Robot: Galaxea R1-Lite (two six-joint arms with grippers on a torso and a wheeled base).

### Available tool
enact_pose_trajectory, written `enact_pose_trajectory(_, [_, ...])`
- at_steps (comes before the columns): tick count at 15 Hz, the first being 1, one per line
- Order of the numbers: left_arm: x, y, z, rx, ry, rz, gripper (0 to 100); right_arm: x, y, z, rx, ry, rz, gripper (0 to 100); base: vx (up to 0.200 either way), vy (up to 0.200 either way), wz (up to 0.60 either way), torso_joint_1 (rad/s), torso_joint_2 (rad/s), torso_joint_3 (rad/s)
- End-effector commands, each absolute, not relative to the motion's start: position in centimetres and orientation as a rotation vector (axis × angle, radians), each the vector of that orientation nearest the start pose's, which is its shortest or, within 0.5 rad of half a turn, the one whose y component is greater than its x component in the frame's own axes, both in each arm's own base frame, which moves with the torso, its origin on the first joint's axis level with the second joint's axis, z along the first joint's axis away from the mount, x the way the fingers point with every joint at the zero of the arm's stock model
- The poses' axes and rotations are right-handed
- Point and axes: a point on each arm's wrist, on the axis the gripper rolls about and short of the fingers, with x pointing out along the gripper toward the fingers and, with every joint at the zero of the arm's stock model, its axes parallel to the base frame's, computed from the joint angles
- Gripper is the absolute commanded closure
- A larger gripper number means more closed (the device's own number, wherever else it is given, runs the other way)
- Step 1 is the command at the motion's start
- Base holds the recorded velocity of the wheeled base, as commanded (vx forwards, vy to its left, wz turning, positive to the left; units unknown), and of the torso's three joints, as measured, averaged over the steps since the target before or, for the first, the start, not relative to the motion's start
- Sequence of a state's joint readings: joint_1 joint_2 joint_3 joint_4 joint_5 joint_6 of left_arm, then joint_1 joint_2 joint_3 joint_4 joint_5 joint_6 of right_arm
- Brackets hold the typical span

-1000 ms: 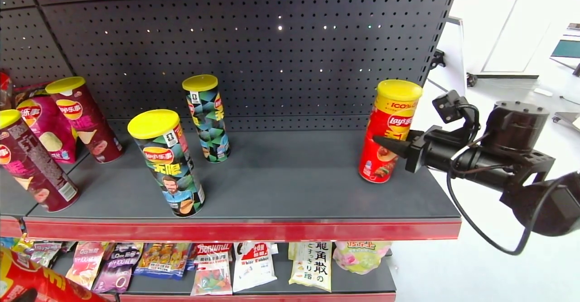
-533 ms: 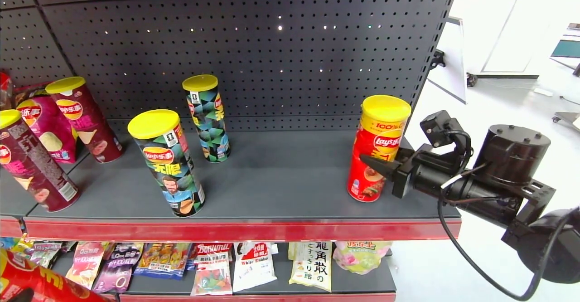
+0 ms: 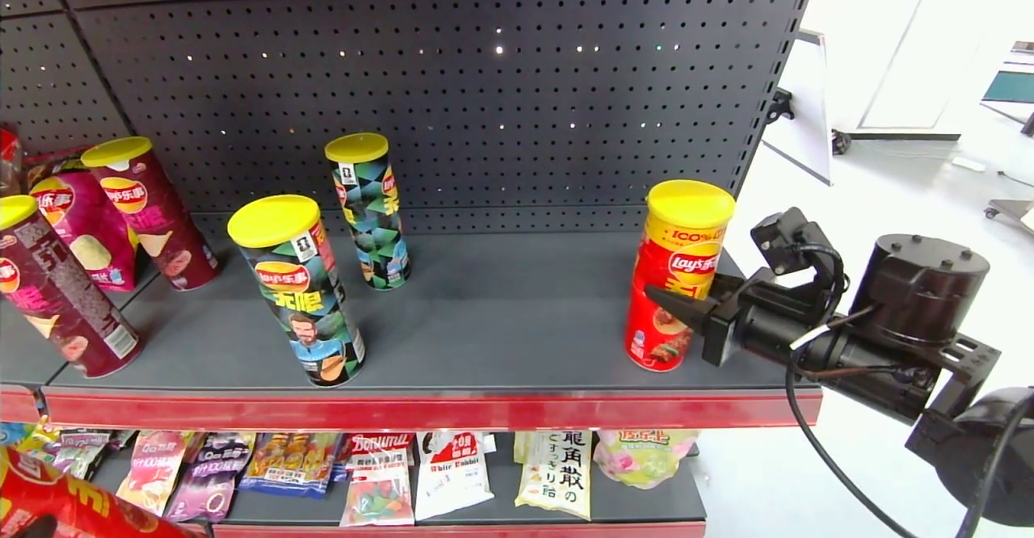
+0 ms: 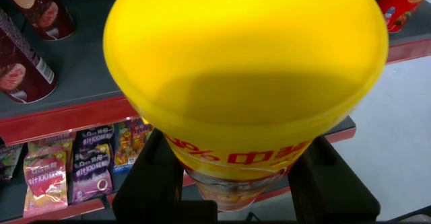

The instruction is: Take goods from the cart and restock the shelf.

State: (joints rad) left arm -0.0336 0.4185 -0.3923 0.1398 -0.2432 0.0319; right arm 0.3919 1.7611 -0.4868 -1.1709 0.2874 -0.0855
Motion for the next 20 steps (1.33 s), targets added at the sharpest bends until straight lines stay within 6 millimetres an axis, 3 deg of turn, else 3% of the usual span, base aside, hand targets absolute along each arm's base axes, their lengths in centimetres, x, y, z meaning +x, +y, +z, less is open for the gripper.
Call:
enact_pose_trajectory(1, [0.3,-0.6,17.6,0.015,0.161,-0.280,100,25.5,11.3,14.1,-0.087,0.068,0.678,100,0.000,0.000,0.00,0.000,0.00,0.000])
enact_pose_trajectory(8, [0.3,-0.6,17.5,0.014,0.165,-0.280,100,23.2,12.8,13.9,-0.075,0.095,0.702,100,0.000,0.000,0.00,0.000,0.00,0.000])
enact_pose_trajectory(20, [0.5,-0.6,17.4,0.011,0.178,-0.283,100,23.7,13.3,13.0,-0.082,0.125,0.712,100,0.000,0.000,0.00,0.000,0.00,0.000])
